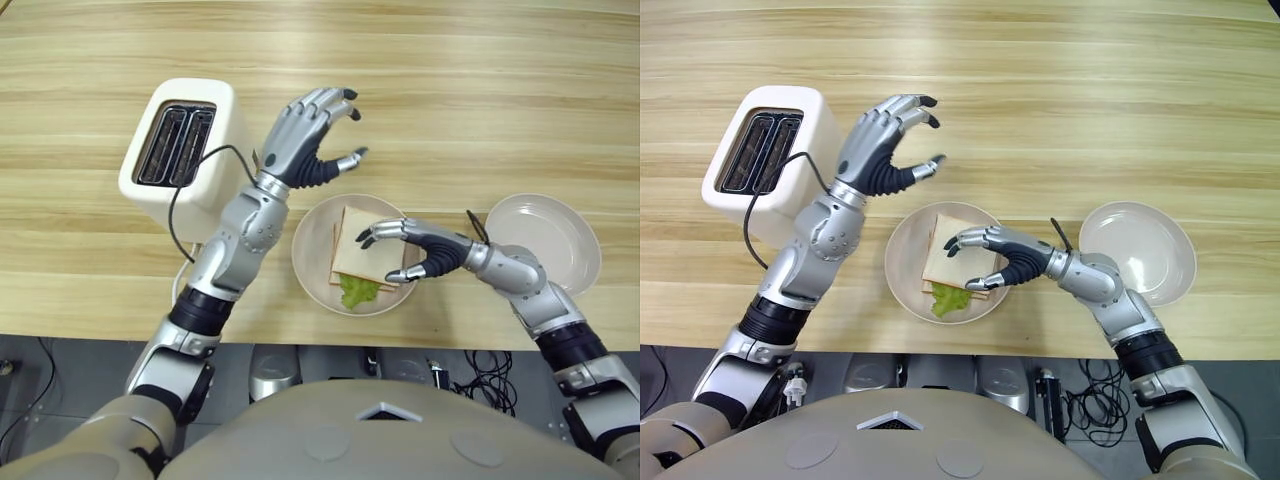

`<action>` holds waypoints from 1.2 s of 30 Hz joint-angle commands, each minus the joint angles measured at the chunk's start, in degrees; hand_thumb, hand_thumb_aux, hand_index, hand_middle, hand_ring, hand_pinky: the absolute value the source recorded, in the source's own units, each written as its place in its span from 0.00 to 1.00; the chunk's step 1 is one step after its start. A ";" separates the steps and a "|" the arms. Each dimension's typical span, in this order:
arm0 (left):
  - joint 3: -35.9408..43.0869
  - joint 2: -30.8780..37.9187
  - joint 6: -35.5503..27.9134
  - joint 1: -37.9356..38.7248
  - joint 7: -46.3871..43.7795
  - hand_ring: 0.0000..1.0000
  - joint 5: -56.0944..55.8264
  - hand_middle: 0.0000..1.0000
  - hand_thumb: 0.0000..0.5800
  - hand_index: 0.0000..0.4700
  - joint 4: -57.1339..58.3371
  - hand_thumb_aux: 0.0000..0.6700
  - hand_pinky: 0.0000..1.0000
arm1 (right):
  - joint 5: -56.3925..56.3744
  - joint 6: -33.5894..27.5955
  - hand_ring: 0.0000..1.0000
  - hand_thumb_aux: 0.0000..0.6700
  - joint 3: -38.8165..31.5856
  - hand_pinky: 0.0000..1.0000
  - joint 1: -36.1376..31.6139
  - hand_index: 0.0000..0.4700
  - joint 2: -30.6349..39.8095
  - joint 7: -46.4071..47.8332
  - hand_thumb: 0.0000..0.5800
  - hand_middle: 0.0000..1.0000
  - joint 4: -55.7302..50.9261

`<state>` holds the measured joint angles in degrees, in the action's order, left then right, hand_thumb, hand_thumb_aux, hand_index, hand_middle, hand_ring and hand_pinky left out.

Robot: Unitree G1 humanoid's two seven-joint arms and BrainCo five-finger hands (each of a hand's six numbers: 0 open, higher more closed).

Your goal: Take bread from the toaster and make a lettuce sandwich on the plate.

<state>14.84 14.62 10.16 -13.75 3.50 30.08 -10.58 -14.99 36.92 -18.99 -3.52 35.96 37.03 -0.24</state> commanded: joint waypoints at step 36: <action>8.72 21.86 8.03 27.00 -30.65 1.00 0.71 1.00 1.00 0.98 1.61 1.00 1.00 | 26.30 -8.45 1.00 1.00 2.25 1.00 7.19 0.98 8.59 13.79 1.00 1.00 -11.72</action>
<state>21.10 37.38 17.33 14.42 -28.10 27.71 -11.77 8.93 28.49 -14.07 3.51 45.72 51.12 -11.83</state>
